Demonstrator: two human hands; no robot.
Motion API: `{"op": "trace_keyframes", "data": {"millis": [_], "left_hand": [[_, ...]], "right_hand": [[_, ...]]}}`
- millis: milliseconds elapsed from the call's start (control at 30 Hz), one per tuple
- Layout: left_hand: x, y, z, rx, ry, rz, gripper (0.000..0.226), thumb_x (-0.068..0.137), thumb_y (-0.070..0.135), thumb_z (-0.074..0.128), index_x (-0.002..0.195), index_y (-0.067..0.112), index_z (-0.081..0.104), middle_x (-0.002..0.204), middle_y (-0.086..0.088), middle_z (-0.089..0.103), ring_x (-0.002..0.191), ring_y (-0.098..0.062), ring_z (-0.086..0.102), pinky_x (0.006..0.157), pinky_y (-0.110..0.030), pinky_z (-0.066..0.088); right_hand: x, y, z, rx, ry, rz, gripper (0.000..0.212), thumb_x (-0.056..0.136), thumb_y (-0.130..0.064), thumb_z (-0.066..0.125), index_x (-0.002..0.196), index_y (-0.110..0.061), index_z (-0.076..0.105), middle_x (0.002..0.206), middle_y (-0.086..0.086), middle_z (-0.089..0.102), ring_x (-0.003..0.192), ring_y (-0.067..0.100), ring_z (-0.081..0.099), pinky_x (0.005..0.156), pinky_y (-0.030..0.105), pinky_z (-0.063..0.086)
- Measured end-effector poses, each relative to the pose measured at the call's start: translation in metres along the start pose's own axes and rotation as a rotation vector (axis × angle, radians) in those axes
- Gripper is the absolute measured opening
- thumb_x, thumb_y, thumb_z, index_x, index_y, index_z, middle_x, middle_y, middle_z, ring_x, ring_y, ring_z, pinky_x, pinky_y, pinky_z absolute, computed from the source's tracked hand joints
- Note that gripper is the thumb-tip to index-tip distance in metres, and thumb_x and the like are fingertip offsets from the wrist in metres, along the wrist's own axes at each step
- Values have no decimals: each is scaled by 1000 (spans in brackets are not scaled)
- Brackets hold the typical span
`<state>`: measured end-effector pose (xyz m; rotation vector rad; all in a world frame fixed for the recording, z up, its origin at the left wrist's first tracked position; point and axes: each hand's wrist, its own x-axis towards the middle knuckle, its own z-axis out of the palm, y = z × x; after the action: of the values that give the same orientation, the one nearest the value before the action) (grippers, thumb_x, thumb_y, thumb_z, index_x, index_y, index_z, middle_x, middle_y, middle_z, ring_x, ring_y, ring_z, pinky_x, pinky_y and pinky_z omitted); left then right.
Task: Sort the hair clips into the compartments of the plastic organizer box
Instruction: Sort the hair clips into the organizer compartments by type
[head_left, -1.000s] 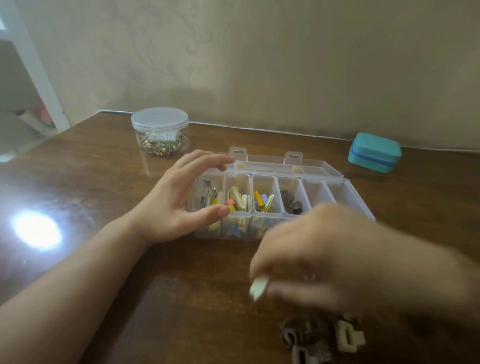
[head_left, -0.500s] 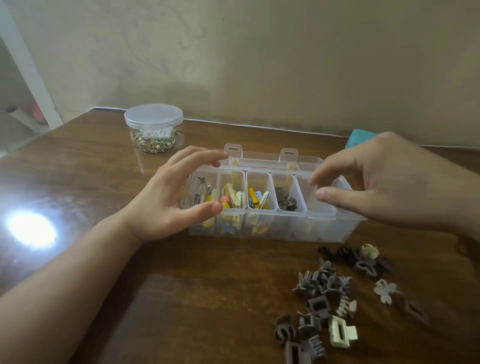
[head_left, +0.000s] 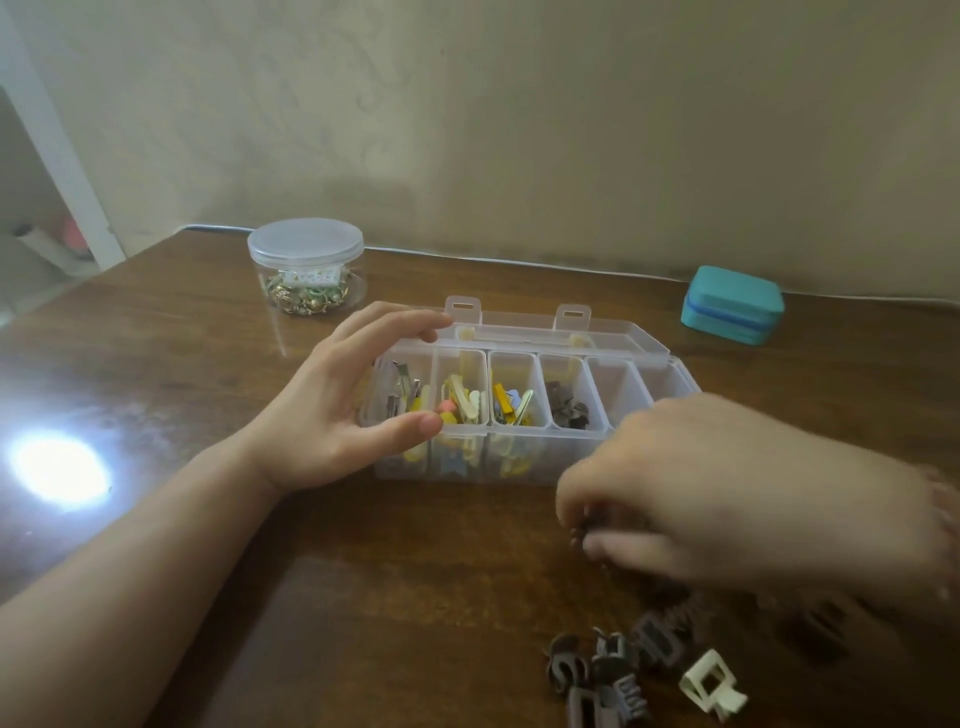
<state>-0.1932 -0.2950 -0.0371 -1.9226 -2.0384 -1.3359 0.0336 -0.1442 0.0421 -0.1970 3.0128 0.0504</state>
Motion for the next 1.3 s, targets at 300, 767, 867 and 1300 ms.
{"op": "trace_keyframes", "data": {"millis": [300,767,867,1300], "left_hand": [[0,-1,0,7,-3,1,68,81,48,64,139,15,52,126,-2,57,124,-23,52,104,-33,41],[0,0,0,12,-2,2,68,80,48,64,137,15,53,128,-2,57,126,-21,52,104,-27,39],[0,1,0,13,-3,0,68,80,49,64,138,14,53,128,-1,57,125,-22,52,102,-27,39],[1,1,0,12,-4,11,68,80,47,64,137,13,53,128,-3,57,125,-22,53,103,-25,38]], "right_hand": [[-6,39,-26,207,413,192,5,81,-39,70,82,-39,65,68,-37,59,64,-16,55,53,4,38],[-3,-1,3,-26,-86,-42,27,87,-50,60,110,-46,48,103,-19,57,94,3,54,77,28,49],[1,2,2,-47,-8,-80,16,89,-45,58,105,-45,53,97,-20,58,90,-2,54,76,27,49],[-3,52,-16,41,338,307,9,82,-49,62,89,-43,64,74,-37,61,74,-26,47,54,19,32]]}}
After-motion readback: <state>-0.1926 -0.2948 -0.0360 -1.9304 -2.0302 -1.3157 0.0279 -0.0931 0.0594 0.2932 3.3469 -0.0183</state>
